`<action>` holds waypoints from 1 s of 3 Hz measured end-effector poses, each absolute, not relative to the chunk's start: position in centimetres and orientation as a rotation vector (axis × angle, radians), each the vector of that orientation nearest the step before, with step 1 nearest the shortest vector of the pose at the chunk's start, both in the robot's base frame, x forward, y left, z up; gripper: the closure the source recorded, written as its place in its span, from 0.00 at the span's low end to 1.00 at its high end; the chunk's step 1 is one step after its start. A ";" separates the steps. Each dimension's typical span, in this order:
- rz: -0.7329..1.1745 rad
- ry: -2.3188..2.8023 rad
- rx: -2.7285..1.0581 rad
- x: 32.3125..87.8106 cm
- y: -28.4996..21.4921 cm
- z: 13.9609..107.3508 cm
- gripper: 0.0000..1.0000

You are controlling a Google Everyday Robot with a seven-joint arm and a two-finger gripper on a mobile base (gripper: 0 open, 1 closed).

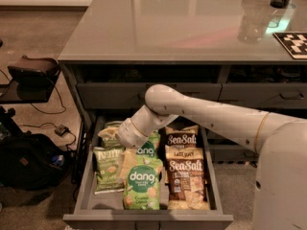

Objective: Pick green jalapeno chip bag from middle drawer and place on counter

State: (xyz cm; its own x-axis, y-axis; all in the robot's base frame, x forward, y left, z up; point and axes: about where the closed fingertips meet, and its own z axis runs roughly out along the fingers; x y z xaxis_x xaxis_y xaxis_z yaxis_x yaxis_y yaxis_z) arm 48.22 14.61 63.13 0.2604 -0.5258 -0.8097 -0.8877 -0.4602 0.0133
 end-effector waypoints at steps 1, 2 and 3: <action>1.111 1.338 -1.991 49.3 15.9 60.7 0.00; 1.123 1.389 -1.900 49.9 16.8 58.7 0.00; 1.091 1.434 -1.846 50.2 17.8 57.3 0.00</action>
Offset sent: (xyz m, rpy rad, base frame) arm 0.0276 0.0291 -0.0662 0.0965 0.0997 -0.2403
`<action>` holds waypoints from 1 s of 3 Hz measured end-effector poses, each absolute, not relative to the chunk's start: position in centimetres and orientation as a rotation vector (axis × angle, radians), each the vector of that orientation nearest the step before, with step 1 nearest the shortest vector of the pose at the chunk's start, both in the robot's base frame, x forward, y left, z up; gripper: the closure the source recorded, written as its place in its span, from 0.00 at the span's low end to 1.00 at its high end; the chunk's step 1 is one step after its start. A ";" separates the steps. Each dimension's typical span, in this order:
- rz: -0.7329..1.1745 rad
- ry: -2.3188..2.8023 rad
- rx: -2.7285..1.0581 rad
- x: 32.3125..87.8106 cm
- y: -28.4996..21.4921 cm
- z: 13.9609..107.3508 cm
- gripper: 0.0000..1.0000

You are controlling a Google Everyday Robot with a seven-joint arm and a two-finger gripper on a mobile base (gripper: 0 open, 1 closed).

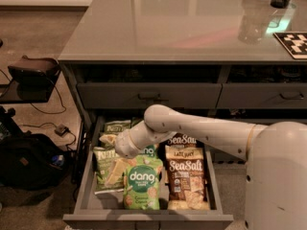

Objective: Pick green jalapeno chip bag from middle drawer and place on counter

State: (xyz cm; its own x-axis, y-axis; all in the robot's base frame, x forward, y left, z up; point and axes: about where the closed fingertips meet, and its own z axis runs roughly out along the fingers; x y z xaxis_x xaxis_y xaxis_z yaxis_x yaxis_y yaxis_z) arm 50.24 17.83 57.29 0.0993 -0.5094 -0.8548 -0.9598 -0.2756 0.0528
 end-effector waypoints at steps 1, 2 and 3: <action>1.007 1.493 -1.828 51.7 18.4 56.0 0.00; 0.916 1.604 -1.822 53.9 17.7 53.9 0.00; 0.863 1.738 -1.899 55.7 17.0 50.5 0.00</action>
Offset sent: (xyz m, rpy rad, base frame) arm 0.0684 -0.0221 -0.0614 -0.2423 -0.0471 -0.2321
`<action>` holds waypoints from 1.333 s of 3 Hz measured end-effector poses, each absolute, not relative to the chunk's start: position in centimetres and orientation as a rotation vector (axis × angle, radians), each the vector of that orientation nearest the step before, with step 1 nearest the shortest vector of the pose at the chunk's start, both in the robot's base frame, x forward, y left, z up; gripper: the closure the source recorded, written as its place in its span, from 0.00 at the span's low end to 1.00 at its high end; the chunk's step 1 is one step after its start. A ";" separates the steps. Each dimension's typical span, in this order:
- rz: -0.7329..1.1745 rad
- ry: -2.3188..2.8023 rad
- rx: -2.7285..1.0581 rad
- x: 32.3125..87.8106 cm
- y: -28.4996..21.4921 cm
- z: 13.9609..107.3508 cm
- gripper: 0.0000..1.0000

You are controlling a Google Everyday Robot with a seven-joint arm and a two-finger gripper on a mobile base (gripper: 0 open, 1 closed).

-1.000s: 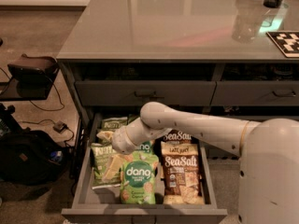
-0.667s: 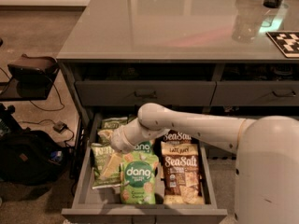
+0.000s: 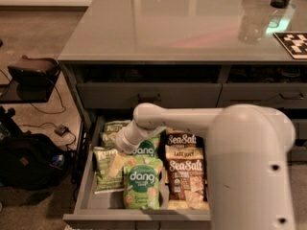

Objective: Pick green jalapeno chip bag from middle drawer and place on counter

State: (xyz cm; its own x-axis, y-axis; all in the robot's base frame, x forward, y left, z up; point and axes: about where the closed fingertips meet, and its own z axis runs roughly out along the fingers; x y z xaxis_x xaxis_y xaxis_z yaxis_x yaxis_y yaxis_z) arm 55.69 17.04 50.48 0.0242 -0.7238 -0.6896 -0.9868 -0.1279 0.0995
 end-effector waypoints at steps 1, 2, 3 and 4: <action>0.873 1.826 -1.989 56.4 17.2 47.1 0.00; 0.896 1.859 -2.021 57.3 18.0 45.3 0.00; 0.887 1.867 -1.998 58.8 18.5 45.1 0.00; 0.899 1.849 -1.927 59.1 18.4 45.8 0.00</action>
Offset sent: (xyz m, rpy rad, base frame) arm 0.0310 0.0170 -0.0708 -0.1714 0.1404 0.0587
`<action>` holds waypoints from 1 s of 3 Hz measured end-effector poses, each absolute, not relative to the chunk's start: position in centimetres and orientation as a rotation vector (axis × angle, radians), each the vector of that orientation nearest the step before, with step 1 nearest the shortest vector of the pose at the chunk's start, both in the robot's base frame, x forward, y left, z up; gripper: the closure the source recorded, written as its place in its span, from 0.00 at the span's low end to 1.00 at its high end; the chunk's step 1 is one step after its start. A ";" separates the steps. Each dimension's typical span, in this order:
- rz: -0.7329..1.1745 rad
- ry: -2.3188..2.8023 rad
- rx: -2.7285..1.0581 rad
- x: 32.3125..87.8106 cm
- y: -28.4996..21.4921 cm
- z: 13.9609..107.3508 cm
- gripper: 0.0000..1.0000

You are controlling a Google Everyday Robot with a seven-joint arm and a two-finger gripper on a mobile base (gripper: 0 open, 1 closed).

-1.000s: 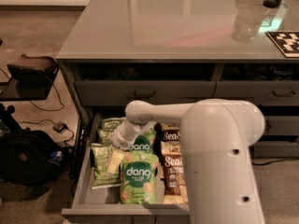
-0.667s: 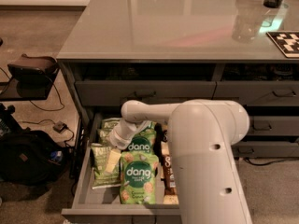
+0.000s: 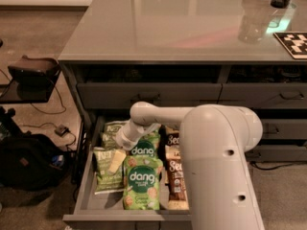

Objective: Pick green jalapeno chip bag from middle drawer and place on counter

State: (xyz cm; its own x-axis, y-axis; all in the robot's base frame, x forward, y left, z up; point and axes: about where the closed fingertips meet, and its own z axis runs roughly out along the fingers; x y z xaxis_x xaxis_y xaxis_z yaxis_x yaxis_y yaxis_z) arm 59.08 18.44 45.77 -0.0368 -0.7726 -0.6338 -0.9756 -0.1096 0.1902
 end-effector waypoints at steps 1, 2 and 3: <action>0.950 1.798 -1.886 57.2 18.3 47.0 0.00; 1.006 1.746 -1.922 55.7 19.5 47.0 0.00; 1.034 1.718 -1.963 55.3 21.0 46.4 0.00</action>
Offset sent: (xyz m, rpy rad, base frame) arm -0.0490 0.0260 0.0167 0.1261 0.0399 0.1157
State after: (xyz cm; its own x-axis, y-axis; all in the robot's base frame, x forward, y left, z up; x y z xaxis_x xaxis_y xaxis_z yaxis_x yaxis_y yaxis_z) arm 55.34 20.99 46.38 0.0070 -0.7115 -0.7027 -0.9539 -0.2155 0.2087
